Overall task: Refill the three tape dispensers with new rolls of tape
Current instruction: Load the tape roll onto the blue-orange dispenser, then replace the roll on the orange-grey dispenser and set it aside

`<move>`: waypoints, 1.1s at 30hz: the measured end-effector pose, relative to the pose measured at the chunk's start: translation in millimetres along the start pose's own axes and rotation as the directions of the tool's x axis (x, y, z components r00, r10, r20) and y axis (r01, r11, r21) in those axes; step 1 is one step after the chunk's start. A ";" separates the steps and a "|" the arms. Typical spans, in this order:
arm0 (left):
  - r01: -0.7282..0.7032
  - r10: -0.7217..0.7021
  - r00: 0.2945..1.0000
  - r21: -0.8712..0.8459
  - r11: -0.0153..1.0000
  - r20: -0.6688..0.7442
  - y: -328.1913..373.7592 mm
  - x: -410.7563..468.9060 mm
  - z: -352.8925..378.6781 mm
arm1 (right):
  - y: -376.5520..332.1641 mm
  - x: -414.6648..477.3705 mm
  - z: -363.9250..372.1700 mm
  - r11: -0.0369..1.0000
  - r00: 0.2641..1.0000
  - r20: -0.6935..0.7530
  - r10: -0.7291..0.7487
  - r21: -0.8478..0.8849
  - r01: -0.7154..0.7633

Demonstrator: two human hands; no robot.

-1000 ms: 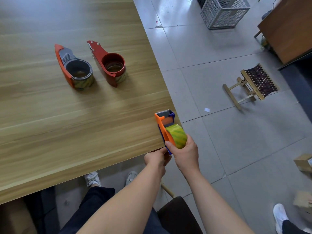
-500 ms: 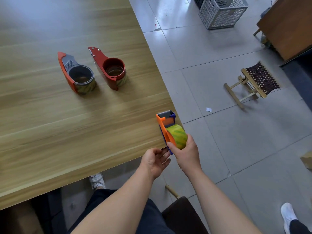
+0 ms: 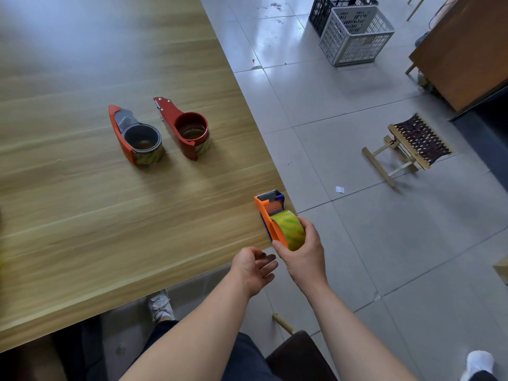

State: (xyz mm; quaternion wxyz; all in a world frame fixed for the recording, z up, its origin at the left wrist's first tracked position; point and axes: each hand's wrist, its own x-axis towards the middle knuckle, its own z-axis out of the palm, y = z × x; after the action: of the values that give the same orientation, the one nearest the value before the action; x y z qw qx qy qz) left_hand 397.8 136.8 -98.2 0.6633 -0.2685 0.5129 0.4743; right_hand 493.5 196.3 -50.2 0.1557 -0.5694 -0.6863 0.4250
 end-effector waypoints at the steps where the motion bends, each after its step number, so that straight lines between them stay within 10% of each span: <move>1: 0.005 -0.004 1.000 0.029 1.000 -0.008 1.8 -2.2 -0.2 | -1.0 -1.0 -0.7 1.000 1.000 -0.002 0.000 -0.003 0.000; 9: -0.049 0.076 0.993 0.284 0.958 -0.085 40.6 -54.4 0.3 | -38.9 3.8 -10.8 0.998 0.999 -0.040 -0.035 0.059 0.038; 23: -0.381 0.390 0.916 0.099 0.919 -0.094 176.5 -164.3 -56.9 | -179.8 29.5 51.2 0.974 0.962 0.156 -0.225 0.007 0.227; 33: -0.410 0.423 0.882 0.101 0.906 -0.210 276.3 -161.5 -140.3 | -248.8 67.5 146.8 0.995 0.932 0.352 -0.087 -0.024 0.101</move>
State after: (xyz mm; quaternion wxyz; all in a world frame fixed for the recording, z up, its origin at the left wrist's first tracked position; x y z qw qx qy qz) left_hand 84.3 73.6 42.6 0.4897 -0.1865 0.6436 0.5578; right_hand 209.1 200.8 34.1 0.0392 -0.4542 -0.7382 0.4972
